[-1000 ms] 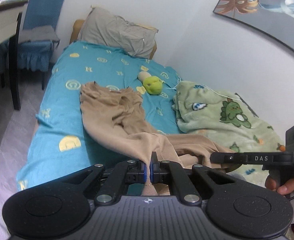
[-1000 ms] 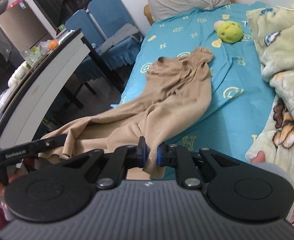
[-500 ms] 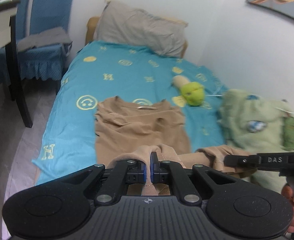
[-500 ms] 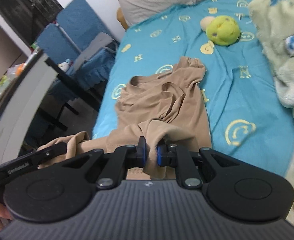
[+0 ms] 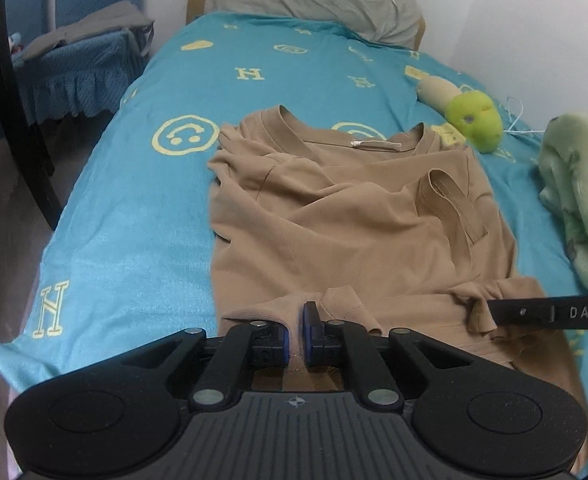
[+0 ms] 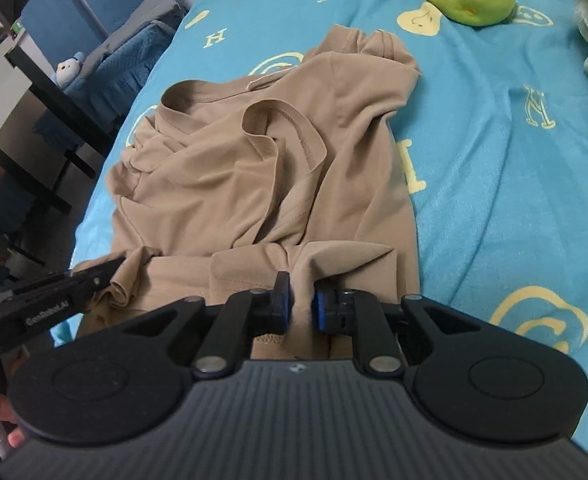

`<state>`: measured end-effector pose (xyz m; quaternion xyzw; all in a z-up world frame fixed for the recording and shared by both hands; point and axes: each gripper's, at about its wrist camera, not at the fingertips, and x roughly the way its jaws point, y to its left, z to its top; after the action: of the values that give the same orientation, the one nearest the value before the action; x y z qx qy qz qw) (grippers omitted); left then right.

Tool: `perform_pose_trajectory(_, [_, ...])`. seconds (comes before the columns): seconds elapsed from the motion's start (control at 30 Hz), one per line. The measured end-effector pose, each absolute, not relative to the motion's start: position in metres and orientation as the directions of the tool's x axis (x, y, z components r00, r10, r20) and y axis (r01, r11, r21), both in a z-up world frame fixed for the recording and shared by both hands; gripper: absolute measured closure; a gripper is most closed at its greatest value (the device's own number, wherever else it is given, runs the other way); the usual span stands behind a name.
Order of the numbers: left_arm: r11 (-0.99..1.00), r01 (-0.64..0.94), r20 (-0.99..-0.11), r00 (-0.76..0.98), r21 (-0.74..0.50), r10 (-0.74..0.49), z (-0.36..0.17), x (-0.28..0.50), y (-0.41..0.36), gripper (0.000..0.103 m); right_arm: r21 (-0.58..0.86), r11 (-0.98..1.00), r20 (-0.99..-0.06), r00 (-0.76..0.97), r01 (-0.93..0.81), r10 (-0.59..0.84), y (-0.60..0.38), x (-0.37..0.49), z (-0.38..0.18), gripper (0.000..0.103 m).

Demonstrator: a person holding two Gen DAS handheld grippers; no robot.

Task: Fold clothes
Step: 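Grasp the hem end with both grippers and fold it toward the collar, then release the hem with both grippers, leaving the t-shirt folded in half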

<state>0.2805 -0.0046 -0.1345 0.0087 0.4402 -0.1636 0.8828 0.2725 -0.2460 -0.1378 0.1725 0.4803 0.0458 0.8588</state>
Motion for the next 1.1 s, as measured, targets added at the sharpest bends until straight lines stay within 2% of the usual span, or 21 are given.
perform_pose_trajectory(0.03, [0.946, 0.300, -0.778, 0.564, -0.122, -0.278, -0.133, 0.279, -0.005, 0.095, 0.330, 0.941, -0.811, 0.534, 0.081, 0.238, -0.245, 0.272, -0.136, 0.086])
perform_pose_trajectory(0.1, [0.946, 0.306, -0.774, 0.572, -0.107, -0.272, -0.127, 0.273, -0.007, 0.087, 0.320, 0.944, -0.812, 0.536, 0.082, 0.229, -0.244, 0.269, -0.132, 0.083])
perform_pose_trajectory(0.13, [0.946, 0.309, -0.772, 0.577, -0.099, -0.269, -0.122, 0.270, -0.008, 0.073, 0.323, 0.942, -0.810, 0.542, 0.091, 0.226, -0.245, 0.265, -0.128, 0.078])
perform_pose_trajectory(0.17, [0.946, 0.312, -0.770, 0.581, -0.091, -0.266, -0.117, 0.266, -0.010, 0.058, 0.327, 0.940, -0.807, 0.547, 0.099, 0.223, -0.245, 0.261, -0.124, 0.067])
perform_pose_trajectory(0.2, [0.945, 0.315, -0.766, 0.586, -0.083, -0.263, -0.111, 0.262, -0.011, 0.054, 0.330, 0.938, -0.804, 0.553, 0.107, 0.219, -0.246, 0.256, -0.120, 0.057])
perform_pose_trajectory(0.23, [0.945, 0.316, -0.755, 0.601, -0.080, -0.265, -0.102, 0.253, -0.010, 0.050, 0.337, 0.935, -0.795, 0.566, 0.113, 0.218, -0.246, 0.250, -0.115, 0.037])
perform_pose_trajectory(0.27, [0.945, 0.318, -0.743, 0.615, -0.076, -0.266, -0.093, 0.243, -0.010, 0.043, 0.345, 0.932, -0.780, 0.588, 0.114, 0.217, -0.246, 0.242, -0.107, 0.024])
perform_pose_trajectory(0.3, [0.945, 0.319, -0.730, 0.628, -0.072, -0.268, -0.083, 0.233, -0.010, 0.038, 0.344, 0.933, -0.762, 0.612, 0.107, 0.211, -0.244, 0.233, -0.098, 0.019])
perform_pose_trajectory(0.37, [0.945, 0.321, -0.705, 0.656, -0.064, -0.271, -0.065, 0.214, -0.009, 0.013, 0.330, 0.940, -0.725, 0.660, 0.082, 0.197, -0.239, 0.214, -0.077, 0.015])
perform_pose_trajectory(0.47, [0.945, 0.324, -0.665, 0.694, -0.052, -0.275, -0.037, 0.185, -0.009, 0.000, 0.279, 0.959, -0.653, 0.741, 0.046, 0.154, -0.228, 0.181, -0.046, 0.015])
perform_pose_trajectory(0.73, [0.943, 0.330, -0.559, 0.777, -0.033, -0.291, 0.015, 0.103, -0.001, 0.000, 0.182, 0.983, -0.492, 0.864, -0.020, 0.109, -0.199, 0.092, -0.007, 0.015])
perform_pose_trajectory(0.93, [0.952, 0.307, -0.480, 0.836, 0.007, -0.266, 0.014, 0.060, 0.004, 0.000, 0.211, 0.977, -0.437, 0.893, -0.016, 0.109, -0.195, 0.055, -0.012, 0.015])
perform_pose_trajectory(1.03, [0.957, 0.289, -0.459, 0.852, 0.007, -0.254, 0.005, 0.055, 0.009, 0.000, 0.161, 0.987, -0.376, 0.923, -0.021, 0.081, -0.187, 0.049, -0.016, 0.015])
perform_pose_trajectory(1.1, [0.962, 0.274, -0.457, 0.856, 0.007, -0.241, -0.002, 0.055, 0.013, 0.000, 0.125, 0.992, -0.381, 0.922, -0.026, 0.073, -0.183, 0.052, -0.018, 0.015])
